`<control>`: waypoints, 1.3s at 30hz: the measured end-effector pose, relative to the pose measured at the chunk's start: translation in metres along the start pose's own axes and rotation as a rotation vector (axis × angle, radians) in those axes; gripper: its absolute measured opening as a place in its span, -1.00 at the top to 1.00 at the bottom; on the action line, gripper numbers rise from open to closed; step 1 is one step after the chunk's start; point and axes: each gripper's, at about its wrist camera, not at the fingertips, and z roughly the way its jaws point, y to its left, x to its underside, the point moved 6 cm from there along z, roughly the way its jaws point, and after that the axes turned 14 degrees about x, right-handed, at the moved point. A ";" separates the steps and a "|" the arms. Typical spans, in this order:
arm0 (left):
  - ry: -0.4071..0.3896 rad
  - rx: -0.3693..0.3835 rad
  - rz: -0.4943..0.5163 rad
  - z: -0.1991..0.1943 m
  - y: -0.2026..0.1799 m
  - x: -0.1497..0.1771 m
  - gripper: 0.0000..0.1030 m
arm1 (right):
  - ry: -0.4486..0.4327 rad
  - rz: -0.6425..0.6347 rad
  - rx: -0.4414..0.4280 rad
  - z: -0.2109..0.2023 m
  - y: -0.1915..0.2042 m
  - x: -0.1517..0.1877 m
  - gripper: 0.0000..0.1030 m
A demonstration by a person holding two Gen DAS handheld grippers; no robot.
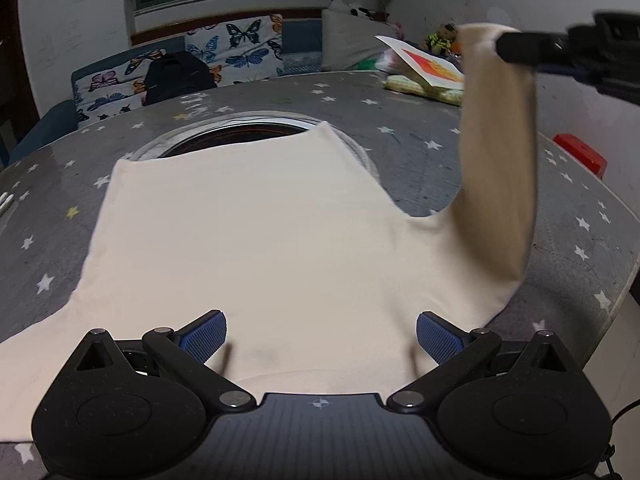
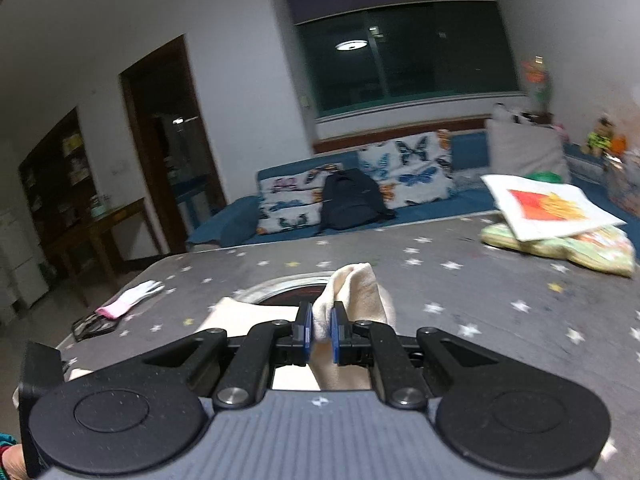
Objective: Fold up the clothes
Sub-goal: 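Lift the sleeve with the right gripper and fold it across the shirt body, then open the right gripper to release the folded sleeve and withdraw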
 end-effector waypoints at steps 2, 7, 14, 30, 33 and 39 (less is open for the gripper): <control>-0.008 -0.005 -0.012 -0.006 0.009 0.003 -1.00 | 0.006 -0.023 -0.025 0.007 0.017 -0.002 0.84; -0.032 -0.020 -0.041 -0.020 0.030 0.010 -1.00 | 0.041 -0.069 -0.080 0.024 0.059 -0.001 0.84; -0.044 -0.044 -0.076 -0.030 0.051 0.019 -1.00 | 0.096 -0.107 -0.146 0.042 0.104 0.011 0.84; -0.052 -0.050 -0.087 -0.035 0.057 0.025 -1.00 | 0.172 -0.106 -0.255 0.060 0.143 0.035 0.68; -0.052 -0.054 -0.086 -0.036 0.058 0.024 -1.00 | 0.183 -0.108 -0.244 0.058 0.135 0.039 0.67; -0.056 -0.064 -0.083 -0.040 0.061 0.026 -1.00 | 0.226 -0.108 -0.121 0.059 0.076 0.056 0.67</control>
